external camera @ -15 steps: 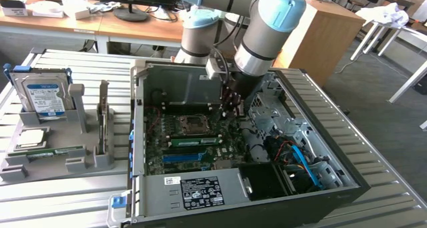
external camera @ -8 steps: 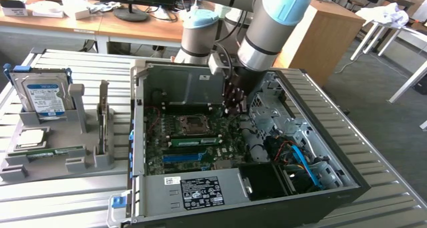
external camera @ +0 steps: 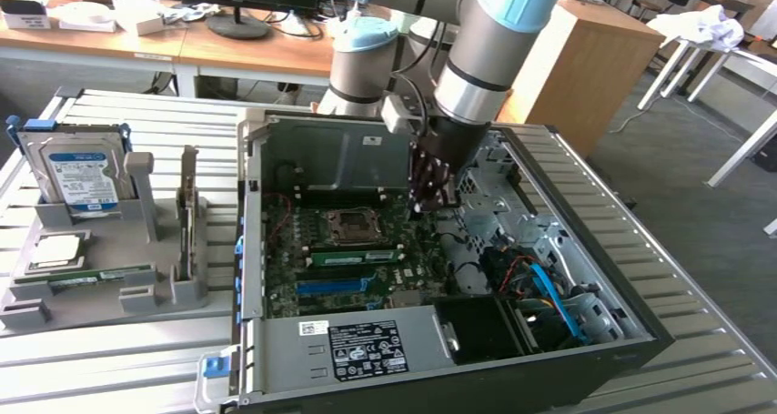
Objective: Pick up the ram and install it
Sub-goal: 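Press down the ram until it locks into place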
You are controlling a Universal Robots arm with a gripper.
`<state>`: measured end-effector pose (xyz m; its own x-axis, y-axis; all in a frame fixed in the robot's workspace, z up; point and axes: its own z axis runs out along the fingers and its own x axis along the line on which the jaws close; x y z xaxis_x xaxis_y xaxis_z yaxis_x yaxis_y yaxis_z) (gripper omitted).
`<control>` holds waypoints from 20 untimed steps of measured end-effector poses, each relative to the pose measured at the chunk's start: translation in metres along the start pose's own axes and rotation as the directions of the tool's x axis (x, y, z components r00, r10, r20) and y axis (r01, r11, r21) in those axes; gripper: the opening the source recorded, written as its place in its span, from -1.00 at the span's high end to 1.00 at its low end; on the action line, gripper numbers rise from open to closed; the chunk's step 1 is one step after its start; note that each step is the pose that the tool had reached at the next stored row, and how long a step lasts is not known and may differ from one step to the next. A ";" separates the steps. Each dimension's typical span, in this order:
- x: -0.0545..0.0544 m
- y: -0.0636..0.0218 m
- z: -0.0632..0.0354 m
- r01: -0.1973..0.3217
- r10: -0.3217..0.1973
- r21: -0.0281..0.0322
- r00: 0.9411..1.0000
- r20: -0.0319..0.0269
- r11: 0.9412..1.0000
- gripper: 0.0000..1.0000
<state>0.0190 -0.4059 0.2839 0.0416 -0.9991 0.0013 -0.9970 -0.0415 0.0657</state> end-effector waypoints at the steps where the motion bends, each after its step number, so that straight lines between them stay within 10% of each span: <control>1: 0.000 -0.0002 -0.0010 0.000 0.000 0.000 1.000 -0.003 1.000 0.80; 10: 0.000 0.0006 -0.0340 0.000 0.000 0.000 1.000 -0.003 1.000 0.80; 20: 0.000 0.0006 -0.0358 0.000 0.000 0.000 1.000 -0.003 1.000 0.80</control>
<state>0.0208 -0.4059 0.3197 0.0416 -0.9991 0.0044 -0.9970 -0.0412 0.0661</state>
